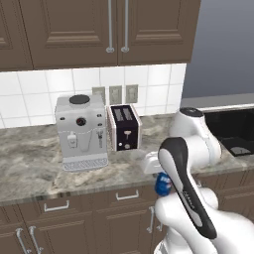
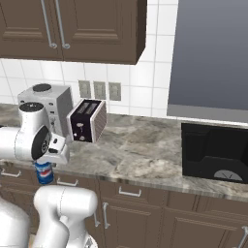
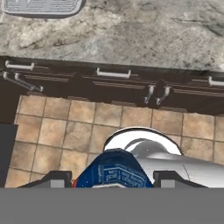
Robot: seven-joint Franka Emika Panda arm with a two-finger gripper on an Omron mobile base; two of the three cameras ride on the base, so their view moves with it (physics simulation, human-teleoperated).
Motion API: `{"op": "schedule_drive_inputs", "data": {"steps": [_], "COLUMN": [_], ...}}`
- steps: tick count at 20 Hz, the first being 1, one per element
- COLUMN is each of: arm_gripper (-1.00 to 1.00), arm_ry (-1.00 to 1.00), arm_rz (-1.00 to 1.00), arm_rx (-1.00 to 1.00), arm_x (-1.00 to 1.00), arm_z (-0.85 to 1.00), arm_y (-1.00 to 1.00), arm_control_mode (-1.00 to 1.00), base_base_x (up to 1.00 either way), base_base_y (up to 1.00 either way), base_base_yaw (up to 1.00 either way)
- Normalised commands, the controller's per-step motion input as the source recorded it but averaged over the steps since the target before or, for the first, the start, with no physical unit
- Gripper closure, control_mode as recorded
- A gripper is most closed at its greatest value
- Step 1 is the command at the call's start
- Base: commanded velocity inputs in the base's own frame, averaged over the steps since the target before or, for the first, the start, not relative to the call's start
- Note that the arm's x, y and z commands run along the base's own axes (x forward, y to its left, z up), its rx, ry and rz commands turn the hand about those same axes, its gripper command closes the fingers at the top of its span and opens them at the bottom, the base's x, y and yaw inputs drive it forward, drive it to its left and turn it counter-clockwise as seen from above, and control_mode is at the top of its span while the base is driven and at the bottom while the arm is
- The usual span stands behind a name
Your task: Four empty soda cans are scattered around the kitchen. Gather all the cans and cluster them next to the stove for recycling.
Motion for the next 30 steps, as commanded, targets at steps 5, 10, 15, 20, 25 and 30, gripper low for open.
{"op": "schedule_drive_inputs", "data": {"steps": [5,10,15,20,25,30], "arm_gripper": [1.00,1.00,1.00,1.00,1.00,1.00], "arm_ry": [0.00,0.00,0.00,0.00,0.00,0.00], "arm_rz": [0.00,0.00,0.00,0.00,0.00,0.00], "arm_rx": [0.00,0.00,0.00,0.00,0.00,0.00], "arm_x": [-0.57,-0.11,0.00,0.00,0.00,0.00], "arm_z": [0.25,0.04,0.00,0.00,0.00,0.00], "arm_y": [0.00,0.00,0.00,0.00,0.00,0.00], "arm_control_mode": [-1.00,1.00,1.00,1.00,1.00,1.00], "base_base_x": [0.00,-0.54,-0.66,-0.44,-0.22,-0.08], "base_base_y": [0.00,0.00,0.00,0.00,0.03,0.21], "base_base_yaw": [0.00,0.00,0.00,0.00,0.00,0.06]}}
